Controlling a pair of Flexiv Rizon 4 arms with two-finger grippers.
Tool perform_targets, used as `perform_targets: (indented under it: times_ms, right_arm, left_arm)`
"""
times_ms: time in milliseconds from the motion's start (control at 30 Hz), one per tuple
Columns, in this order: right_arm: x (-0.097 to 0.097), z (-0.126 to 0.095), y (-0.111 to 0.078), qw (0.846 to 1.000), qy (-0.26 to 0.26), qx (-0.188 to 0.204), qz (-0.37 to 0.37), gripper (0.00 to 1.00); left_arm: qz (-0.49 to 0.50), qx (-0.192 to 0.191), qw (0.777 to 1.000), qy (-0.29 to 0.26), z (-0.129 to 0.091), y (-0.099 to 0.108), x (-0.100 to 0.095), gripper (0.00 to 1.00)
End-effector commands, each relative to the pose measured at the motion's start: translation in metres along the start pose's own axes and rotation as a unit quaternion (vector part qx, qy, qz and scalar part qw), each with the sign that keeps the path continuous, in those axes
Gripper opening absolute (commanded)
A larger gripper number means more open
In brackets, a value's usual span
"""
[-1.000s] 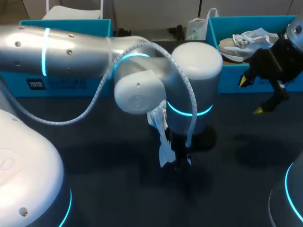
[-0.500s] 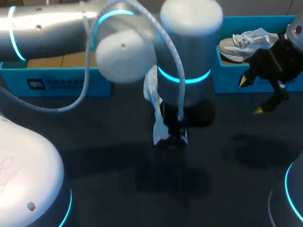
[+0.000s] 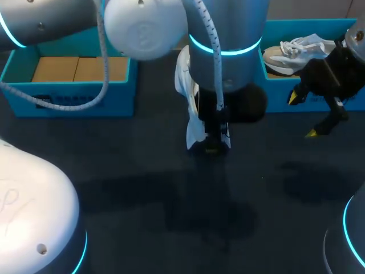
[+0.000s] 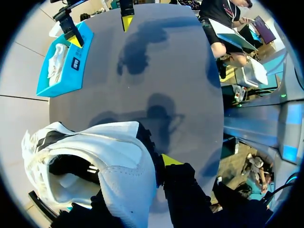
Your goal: Take the shoe out of the shoebox, open the shoe tongue, remove and reinsert the insole, then place the shoe into the shoebox
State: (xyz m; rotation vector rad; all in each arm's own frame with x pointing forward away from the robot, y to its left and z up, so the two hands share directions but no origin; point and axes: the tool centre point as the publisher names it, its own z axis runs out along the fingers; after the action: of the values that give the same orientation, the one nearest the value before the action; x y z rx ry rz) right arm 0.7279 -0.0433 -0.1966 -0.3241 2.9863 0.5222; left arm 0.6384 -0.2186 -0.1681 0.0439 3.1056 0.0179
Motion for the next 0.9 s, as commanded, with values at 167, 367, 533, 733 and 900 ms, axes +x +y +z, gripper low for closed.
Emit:
perform_targets:
  times_ms: [167, 367, 533, 733, 900]
  right_arm:
    - [-0.001, 0.001, 0.0, 1.0, 0.0, 0.002, 0.001, 1.0]
    - [-0.001, 0.001, 0.0, 1.0, 0.0, 0.002, 0.001, 1.0]
    - [-0.001, 0.001, 0.0, 1.0, 0.0, 0.002, 0.001, 1.0]
    - [-0.001, 0.001, 0.0, 1.0, 0.0, 0.002, 0.001, 1.0]
    - [-0.001, 0.001, 0.0, 1.0, 0.0, 0.002, 0.001, 1.0]
  left_arm:
    - [0.0, -0.002, 1.0, 0.0, -0.003, -0.001, -0.001, 0.0]
    - [0.01, 0.005, 1.0, 0.002, -0.007, 0.011, -0.013, 0.0]
    - [0.014, 0.013, 1.0, 0.014, -0.018, 0.037, -0.039, 0.0]
    - [0.026, 0.004, 0.999, 0.027, -0.022, 0.074, -0.07, 0.0]
    - [0.032, -0.002, 0.999, 0.03, -0.028, 0.103, -0.093, 0.0]
